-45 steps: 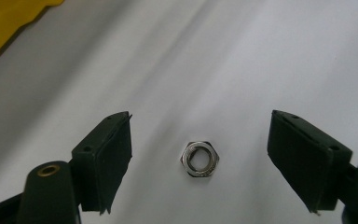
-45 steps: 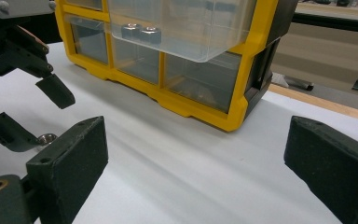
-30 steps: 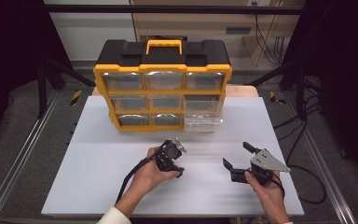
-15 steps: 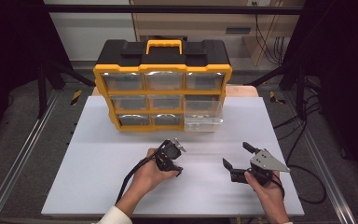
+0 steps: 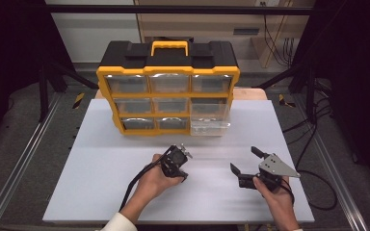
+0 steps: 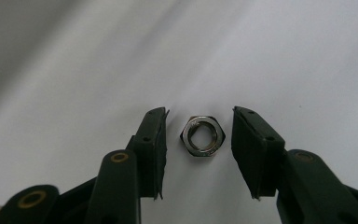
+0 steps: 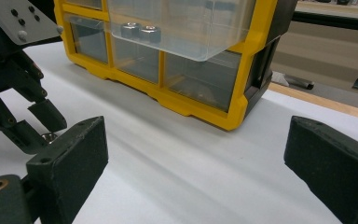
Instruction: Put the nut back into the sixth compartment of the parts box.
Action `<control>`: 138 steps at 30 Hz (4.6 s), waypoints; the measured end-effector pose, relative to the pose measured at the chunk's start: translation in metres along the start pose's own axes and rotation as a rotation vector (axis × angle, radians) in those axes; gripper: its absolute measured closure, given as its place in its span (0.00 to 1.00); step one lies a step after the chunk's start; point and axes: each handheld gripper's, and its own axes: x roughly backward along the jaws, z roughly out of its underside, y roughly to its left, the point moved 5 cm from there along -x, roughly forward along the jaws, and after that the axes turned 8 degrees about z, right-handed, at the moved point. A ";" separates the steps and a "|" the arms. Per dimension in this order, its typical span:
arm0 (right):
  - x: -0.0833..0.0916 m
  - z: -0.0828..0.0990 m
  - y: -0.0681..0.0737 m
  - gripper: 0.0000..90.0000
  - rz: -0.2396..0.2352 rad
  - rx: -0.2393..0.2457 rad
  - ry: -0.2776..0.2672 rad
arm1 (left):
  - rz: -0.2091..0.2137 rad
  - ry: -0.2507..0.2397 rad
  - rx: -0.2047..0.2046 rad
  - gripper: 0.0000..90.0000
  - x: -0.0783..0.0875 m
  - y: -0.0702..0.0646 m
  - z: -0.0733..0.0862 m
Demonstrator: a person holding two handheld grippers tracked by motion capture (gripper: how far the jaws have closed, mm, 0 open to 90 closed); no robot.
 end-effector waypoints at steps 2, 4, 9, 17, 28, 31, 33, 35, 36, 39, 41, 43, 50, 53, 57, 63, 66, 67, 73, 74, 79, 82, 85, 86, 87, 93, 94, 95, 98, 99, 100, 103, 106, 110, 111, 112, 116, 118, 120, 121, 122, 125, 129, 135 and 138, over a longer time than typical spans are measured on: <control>0.000 0.000 0.000 0.07 0.000 0.000 0.000 | 0.002 -0.001 0.000 0.63 -0.001 0.000 0.000; 0.000 0.000 0.000 0.07 0.000 0.000 0.000 | 0.005 0.000 0.000 0.65 -0.001 0.000 0.001; 0.000 0.000 0.000 0.07 -0.001 -0.002 0.001 | 0.005 -0.005 -0.002 0.68 -0.001 0.002 0.001; 0.000 0.000 0.000 0.07 0.000 -0.002 0.003 | 0.013 -0.005 -0.009 0.71 -0.003 0.001 0.000; 0.000 0.000 0.000 0.07 -0.001 -0.001 0.002 | 0.018 -0.008 -0.015 0.74 -0.003 0.002 0.000; 0.000 0.000 0.000 0.07 -0.001 -0.001 0.003 | 0.018 -0.004 -0.020 0.74 -0.003 0.002 0.001; 0.000 0.000 0.001 0.07 -0.002 -0.002 0.003 | 0.021 -0.003 -0.023 0.74 -0.003 0.001 0.001; 0.000 0.000 0.001 0.07 -0.002 -0.002 0.003 | 0.022 -0.004 -0.025 0.74 -0.003 0.001 0.002; 0.000 0.000 0.001 0.07 -0.002 -0.001 0.003 | 0.026 -0.006 -0.019 0.74 -0.003 0.001 0.002; 0.000 0.001 0.001 0.07 -0.002 -0.001 0.004 | 0.018 -0.006 -0.026 0.74 -0.002 0.001 0.002; -0.001 0.001 0.001 0.07 -0.002 0.000 0.004 | 0.015 -0.008 -0.029 0.74 -0.002 0.002 0.002; -0.001 0.001 0.001 0.07 -0.003 0.000 0.004 | 0.013 -0.010 -0.029 0.74 -0.002 0.002 0.003; -0.001 0.001 0.001 0.07 -0.004 0.001 0.004 | 0.013 -0.015 -0.034 0.75 0.001 0.002 0.002; -0.001 0.001 0.001 0.07 -0.003 0.000 0.004 | 0.012 -0.021 -0.040 0.75 0.003 0.001 0.001; -0.001 0.001 0.001 0.07 -0.005 -0.001 0.003 | 0.017 -0.027 -0.046 0.77 0.003 0.001 0.000; -0.001 0.001 0.001 0.07 -0.004 -0.004 0.004 | 0.003 -0.032 -0.056 0.77 0.003 0.001 -0.002; -0.001 0.001 0.001 0.07 -0.005 -0.001 0.002 | 0.001 -0.039 -0.055 0.77 0.005 0.001 -0.003; -0.001 0.001 0.001 0.07 -0.005 -0.001 0.002 | 0.001 -0.043 -0.055 0.77 0.006 0.001 -0.003; -0.001 0.001 0.000 0.07 -0.003 -0.003 0.004 | 0.000 -0.053 -0.051 0.77 0.007 0.002 -0.001; -0.001 0.001 0.000 0.07 -0.004 -0.001 0.003 | -0.002 -0.054 -0.052 0.77 0.008 0.002 -0.001; -0.001 0.001 0.000 0.07 -0.004 -0.002 0.004 | -0.006 -0.065 -0.058 0.77 0.012 0.000 -0.001; -0.001 0.001 0.000 0.07 -0.004 -0.001 0.004 | -0.007 -0.072 -0.059 0.77 0.013 -0.001 -0.001; -0.001 0.001 0.000 0.07 -0.004 -0.001 0.003 | -0.006 -0.087 -0.066 0.77 0.016 -0.001 -0.001; -0.001 0.001 0.000 0.07 -0.004 0.000 0.002 | -0.006 -0.088 -0.068 0.77 0.017 -0.002 -0.001; -0.001 0.001 0.000 0.07 -0.004 0.001 0.001 | -0.007 -0.090 -0.070 0.77 0.017 -0.002 -0.001; -0.001 0.001 -0.001 0.07 -0.003 0.000 0.003 | -0.011 -0.116 -0.077 0.77 0.030 0.000 -0.004; -0.001 0.001 -0.001 0.07 -0.004 0.000 0.004 | -0.012 -0.120 -0.077 0.77 0.031 0.000 -0.005; -0.001 0.001 0.000 0.07 -0.004 0.000 0.004 | -0.014 -0.125 -0.079 0.77 0.033 0.000 -0.005; -0.001 0.001 -0.001 0.07 -0.004 0.002 0.003 | -0.015 -0.150 -0.078 0.77 0.039 -0.002 -0.006; -0.001 0.001 0.000 0.07 -0.002 0.001 0.004 | -0.018 -0.153 -0.081 0.77 0.042 -0.002 -0.007; -0.001 0.001 -0.001 0.07 -0.002 0.003 0.005 | -0.017 -0.158 -0.083 0.77 0.044 -0.002 -0.007; -0.001 0.000 -0.001 0.07 -0.002 0.001 0.000 | -0.018 -0.181 -0.079 0.77 0.048 -0.003 -0.009; -0.001 0.000 -0.001 0.07 -0.001 0.003 0.001 | -0.014 -0.199 -0.077 0.77 0.053 -0.004 -0.009; -0.001 0.000 -0.001 0.07 -0.003 0.002 0.003 | -0.018 -0.216 -0.081 0.77 0.061 -0.003 -0.010; -0.001 0.000 -0.001 0.07 -0.004 0.005 0.002 | -0.012 -0.226 -0.077 0.77 0.062 -0.003 -0.010; -0.001 0.001 -0.001 0.07 -0.002 0.002 0.004 | -0.013 -0.232 -0.077 0.77 0.064 -0.003 -0.010; -0.001 0.001 -0.001 0.07 -0.002 -0.002 0.004 | -0.010 -0.253 -0.079 0.77 0.068 -0.004 -0.010; -0.001 0.001 -0.001 0.07 -0.002 0.004 0.004 | -0.012 -0.262 -0.076 0.77 0.070 -0.003 -0.010; -0.001 0.000 0.000 0.07 -0.005 0.003 0.003 | -0.011 -0.280 -0.063 0.77 0.071 -0.003 -0.009; -0.001 0.001 0.000 0.07 -0.004 0.004 0.003 | -0.015 -0.281 -0.065 0.77 0.072 -0.002 -0.009; -0.002 0.001 0.000 0.07 -0.004 0.003 0.004 | -0.014 -0.281 -0.064 0.77 0.073 -0.002 -0.009; -0.001 0.001 -0.001 0.07 -0.003 0.004 0.005 | -0.016 -0.291 -0.068 0.77 0.077 -0.002 -0.009; -0.002 0.001 -0.001 0.07 -0.001 0.006 0.007 | -0.021 -0.316 -0.067 0.77 0.084 -0.003 -0.011; -0.002 0.001 -0.002 0.07 0.000 0.001 0.005 | -0.028 -0.339 -0.072 0.77 0.096 -0.005 -0.013; -0.001 0.001 -0.002 0.07 0.000 0.001 0.005 | -0.034 -0.358 -0.071 0.77 0.101 -0.007 -0.015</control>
